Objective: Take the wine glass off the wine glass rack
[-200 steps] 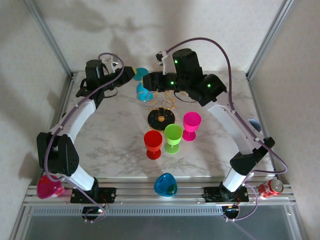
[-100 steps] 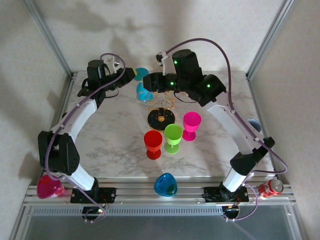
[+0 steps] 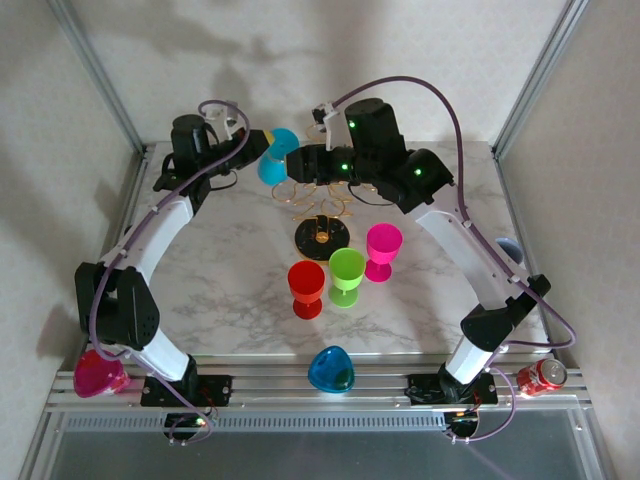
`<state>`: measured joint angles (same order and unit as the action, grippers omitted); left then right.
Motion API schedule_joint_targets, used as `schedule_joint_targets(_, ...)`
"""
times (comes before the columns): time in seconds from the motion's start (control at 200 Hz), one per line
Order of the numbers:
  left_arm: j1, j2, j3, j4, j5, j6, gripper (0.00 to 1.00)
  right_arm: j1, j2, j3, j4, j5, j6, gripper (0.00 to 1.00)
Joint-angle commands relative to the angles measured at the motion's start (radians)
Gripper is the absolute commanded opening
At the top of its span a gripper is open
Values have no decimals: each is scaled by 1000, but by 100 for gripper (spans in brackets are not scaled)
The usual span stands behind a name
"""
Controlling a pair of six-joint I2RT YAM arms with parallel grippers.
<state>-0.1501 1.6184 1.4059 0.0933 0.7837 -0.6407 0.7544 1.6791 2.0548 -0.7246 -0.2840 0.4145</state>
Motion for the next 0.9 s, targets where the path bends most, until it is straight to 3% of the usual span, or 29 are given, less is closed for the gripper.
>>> schedule_joint_targets(0.0,-6,14,12,-7,31,0,0,-3,-29,-12,21,5,1,45)
schedule_joint_targets(0.24,-7,22,24,42,100,-86,0,-3,-30,-10,25,1,5,45)
schedule_joint_targets(0.891,-7,24,63,82,122,-198,0,-3,-35,-12,31,-6,11,45)
